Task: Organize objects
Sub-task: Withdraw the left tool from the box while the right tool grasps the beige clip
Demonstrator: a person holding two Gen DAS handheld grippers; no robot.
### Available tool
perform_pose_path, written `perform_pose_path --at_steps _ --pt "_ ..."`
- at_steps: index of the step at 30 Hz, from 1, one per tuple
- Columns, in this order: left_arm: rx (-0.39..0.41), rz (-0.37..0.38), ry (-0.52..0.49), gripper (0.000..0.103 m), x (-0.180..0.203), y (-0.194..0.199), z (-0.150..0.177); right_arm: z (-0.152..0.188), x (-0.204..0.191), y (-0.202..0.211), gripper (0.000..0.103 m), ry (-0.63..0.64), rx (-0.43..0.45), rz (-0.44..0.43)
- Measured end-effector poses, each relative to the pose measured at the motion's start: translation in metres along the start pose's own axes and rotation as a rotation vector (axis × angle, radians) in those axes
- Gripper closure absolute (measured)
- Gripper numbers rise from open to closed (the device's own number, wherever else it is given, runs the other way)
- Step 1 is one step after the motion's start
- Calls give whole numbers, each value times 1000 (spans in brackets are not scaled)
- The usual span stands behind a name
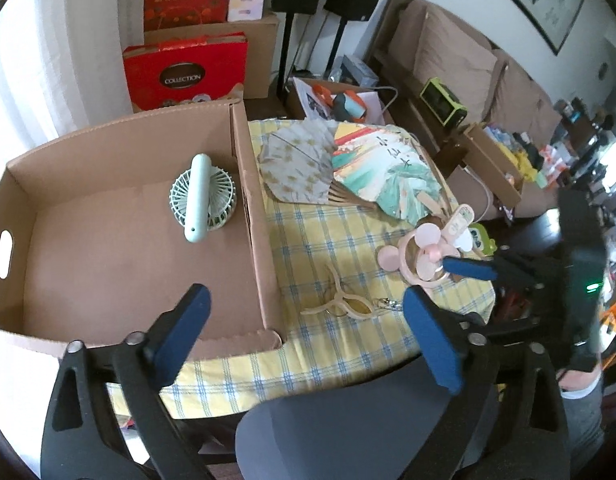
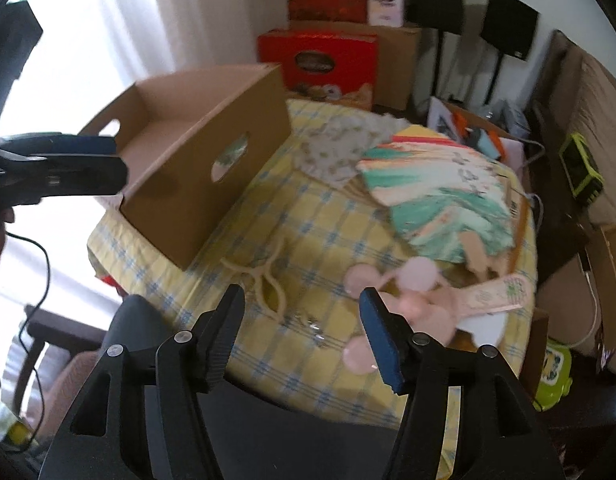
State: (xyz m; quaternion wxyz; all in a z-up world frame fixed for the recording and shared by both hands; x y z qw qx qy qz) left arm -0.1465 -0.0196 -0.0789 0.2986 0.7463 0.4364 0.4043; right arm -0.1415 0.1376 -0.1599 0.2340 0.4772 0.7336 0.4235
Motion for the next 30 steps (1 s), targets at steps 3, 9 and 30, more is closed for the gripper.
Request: perform_pose_path --at_steps 3,9,30 --pt "7 1 12 5 -1 3 6 1 -15 -17 42 45 -16 -7" --pt "29 -23 19 0 -8 8 13 3 -31 -45 42 95 -58 -29" --pt "40 9 69 0 -17 12 25 10 -44 -103 41 182 -127 -13"
Point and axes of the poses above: each gripper's, at about its wrist camera, not at the fingertips, and y roughly against the way its jaws point, x to its right, z to its underside, the point moved 9 cm from there along -y, roughly the way its jaws point, and after that the axes turned 8 degrees about z, right-handed, at the moved point
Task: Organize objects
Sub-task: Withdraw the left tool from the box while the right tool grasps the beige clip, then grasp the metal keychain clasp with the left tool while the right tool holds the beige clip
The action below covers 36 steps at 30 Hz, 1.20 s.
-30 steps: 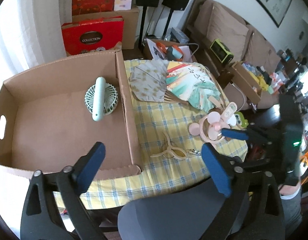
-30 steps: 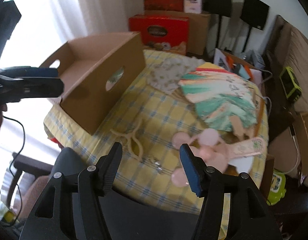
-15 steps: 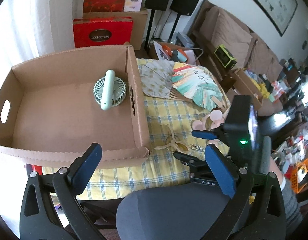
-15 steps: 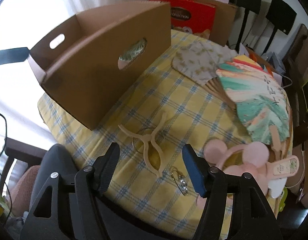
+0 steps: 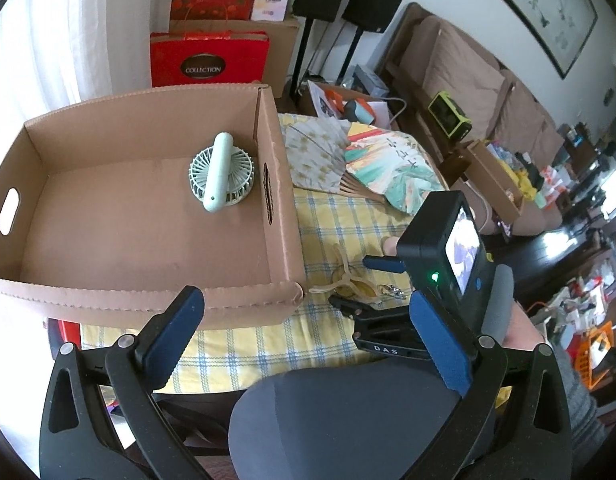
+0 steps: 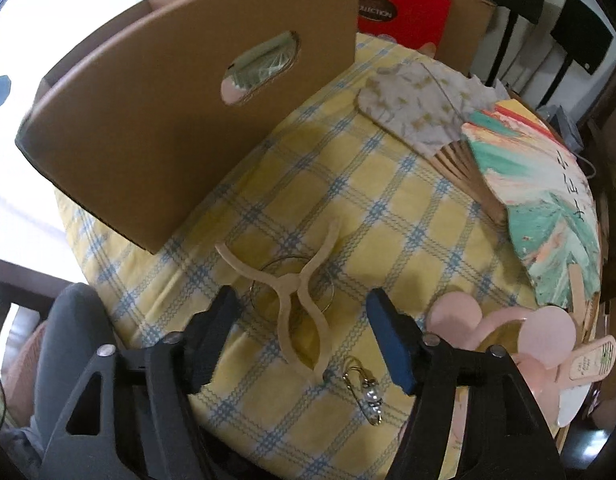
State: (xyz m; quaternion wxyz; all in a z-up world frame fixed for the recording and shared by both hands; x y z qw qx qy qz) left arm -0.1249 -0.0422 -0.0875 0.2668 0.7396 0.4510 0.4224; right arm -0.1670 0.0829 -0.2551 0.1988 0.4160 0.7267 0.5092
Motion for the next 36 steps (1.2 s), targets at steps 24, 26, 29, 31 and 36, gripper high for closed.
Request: perform_pose_path --at_steps 24,26,29,31,36 --pt "-17 31 -105 0 58 -13 14 5 62 107 61 -231 147 -16" --pt "-29 35 -116 0 67 -20 15 10 68 118 61 -251 156 -15" --pt "-48 39 -144 0 81 -30 20 21 83 134 61 -290 163 -1" --pt "-58 34 -171 0 91 -37 23 26 91 143 61 -311 172 3" --pt "-93 10 -239 0 107 -63 34 45 112 163 61 -377 204 5"
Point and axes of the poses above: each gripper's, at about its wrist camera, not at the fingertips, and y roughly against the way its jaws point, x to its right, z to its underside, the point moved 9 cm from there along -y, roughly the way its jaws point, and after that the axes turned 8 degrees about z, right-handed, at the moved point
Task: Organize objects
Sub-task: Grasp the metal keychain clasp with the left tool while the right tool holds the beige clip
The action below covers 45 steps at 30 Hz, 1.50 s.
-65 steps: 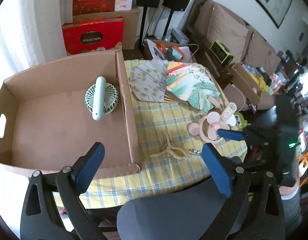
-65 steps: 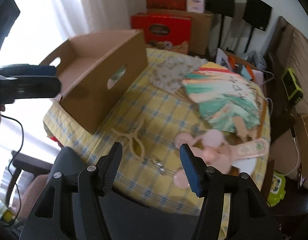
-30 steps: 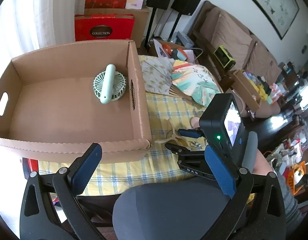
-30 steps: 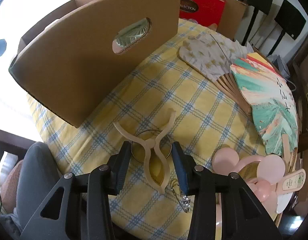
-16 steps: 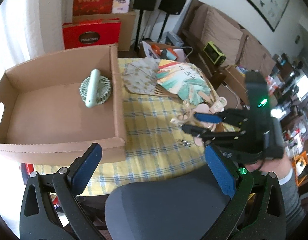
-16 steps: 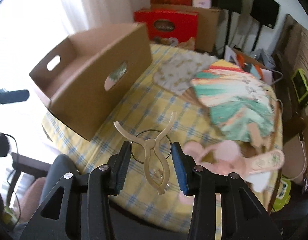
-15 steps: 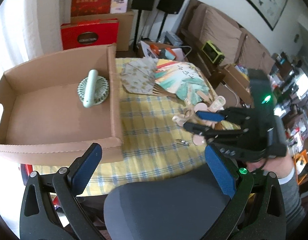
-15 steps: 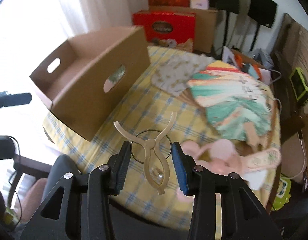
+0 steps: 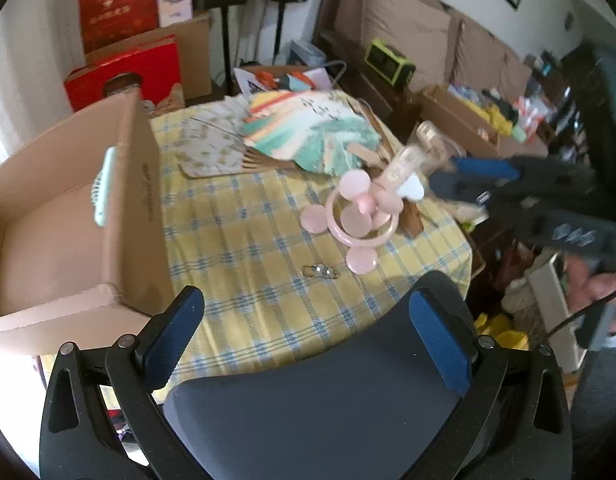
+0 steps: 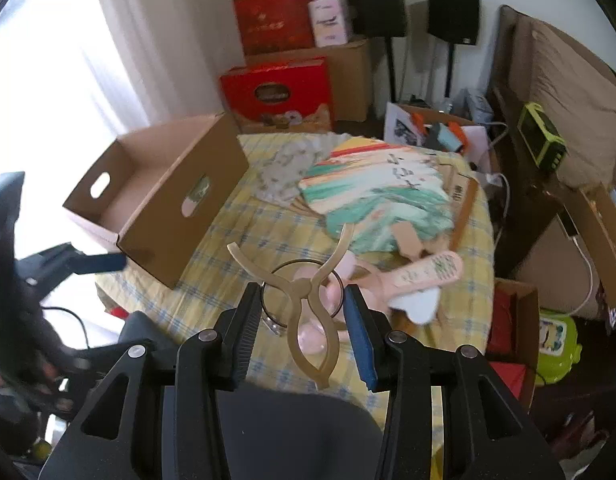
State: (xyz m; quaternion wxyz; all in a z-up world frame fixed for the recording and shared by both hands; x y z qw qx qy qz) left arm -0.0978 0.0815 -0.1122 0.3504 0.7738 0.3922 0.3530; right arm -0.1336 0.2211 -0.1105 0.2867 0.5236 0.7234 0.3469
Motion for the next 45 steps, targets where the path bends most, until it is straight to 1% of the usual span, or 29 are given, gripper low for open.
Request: perform_pose_path --at_steps 4,7,10,12,14,17,19,22,26,30,34,40,41,42,43,45 --pt "-14 -20 -51 1 8 -25 2 8 17 12 61 -36 12 8" --pt "-10 -53 -85 3 4 -44 1 15 25 16 61 -51 13 13" --pt "-14 -66 -87 9 -4 -62 2 22 30 19 61 -64 14 9" --pt "-29 -67 -82 17 -8 -74 4 25 32 20 61 -69 12 7" --pt "-40 -56 -77 19 -11 -83 4 29 34 19 61 -74 11 3" --pt "-50 -58 -80 20 -13 -94 7 32 37 19 61 -81 9 -1" --pt "-61 -55 -93 23 -13 -101 10 33 39 19 61 -86 8 -6" --pt "-82 -69 -112 26 -13 -109 14 35 41 18 61 -95 8 -12" --pt "-93 -67 -113 29 -13 -115 16 39 42 14 61 -101 -1 -18" --pt "-90 -60 -114 30 -13 -116 13 42 44 9 61 -103 -11 -22" --pt "-113 -57 -119 32 -14 -121 12 43 44 8 61 -104 -14 -25" --pt "-117 -60 -150 33 -10 -122 14 44 43 8 61 -104 -14 -28" --pt "-114 -56 -155 36 -9 -121 14 44 43 8 61 -104 -13 -29" --pt "-110 -56 -159 42 -8 -121 14 44 42 7 61 -105 -12 -30" --pt "-104 -54 -164 46 -8 -120 14 45 42 7 61 -104 -13 -31" --pt "-95 -50 -173 57 -6 -119 13 44 41 6 61 -103 -14 -31"
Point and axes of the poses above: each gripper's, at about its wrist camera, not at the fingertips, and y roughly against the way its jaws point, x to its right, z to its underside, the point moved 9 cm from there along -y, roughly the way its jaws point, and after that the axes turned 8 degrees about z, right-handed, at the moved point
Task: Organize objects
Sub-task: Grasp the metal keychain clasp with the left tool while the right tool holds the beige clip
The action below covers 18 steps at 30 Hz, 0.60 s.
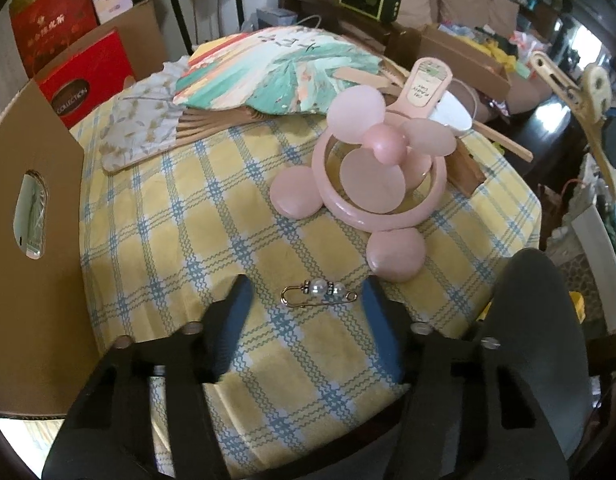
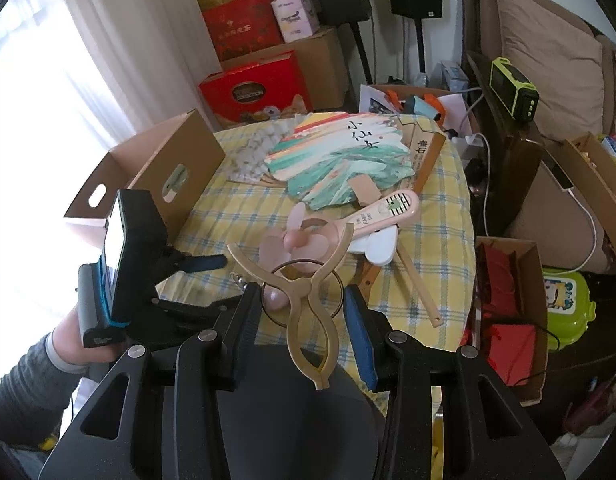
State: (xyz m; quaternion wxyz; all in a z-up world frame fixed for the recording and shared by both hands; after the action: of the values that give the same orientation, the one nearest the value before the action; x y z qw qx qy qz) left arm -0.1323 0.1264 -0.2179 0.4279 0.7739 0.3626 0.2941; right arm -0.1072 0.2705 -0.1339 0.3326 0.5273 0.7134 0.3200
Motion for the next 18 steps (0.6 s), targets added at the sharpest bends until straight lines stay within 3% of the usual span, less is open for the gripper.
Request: perform_pose_path --at_steps 2,11,18 --pt "7 1 -5 67 1 1 -1 1 -1 -1 61 1 -1 1" --pt "18 12 34 68 -3 8 2 1 -3 -1 61 5 -2 -2" --pt "95 22 77 68 -7 47 -8 -5 -11 1 61 22 13 7"
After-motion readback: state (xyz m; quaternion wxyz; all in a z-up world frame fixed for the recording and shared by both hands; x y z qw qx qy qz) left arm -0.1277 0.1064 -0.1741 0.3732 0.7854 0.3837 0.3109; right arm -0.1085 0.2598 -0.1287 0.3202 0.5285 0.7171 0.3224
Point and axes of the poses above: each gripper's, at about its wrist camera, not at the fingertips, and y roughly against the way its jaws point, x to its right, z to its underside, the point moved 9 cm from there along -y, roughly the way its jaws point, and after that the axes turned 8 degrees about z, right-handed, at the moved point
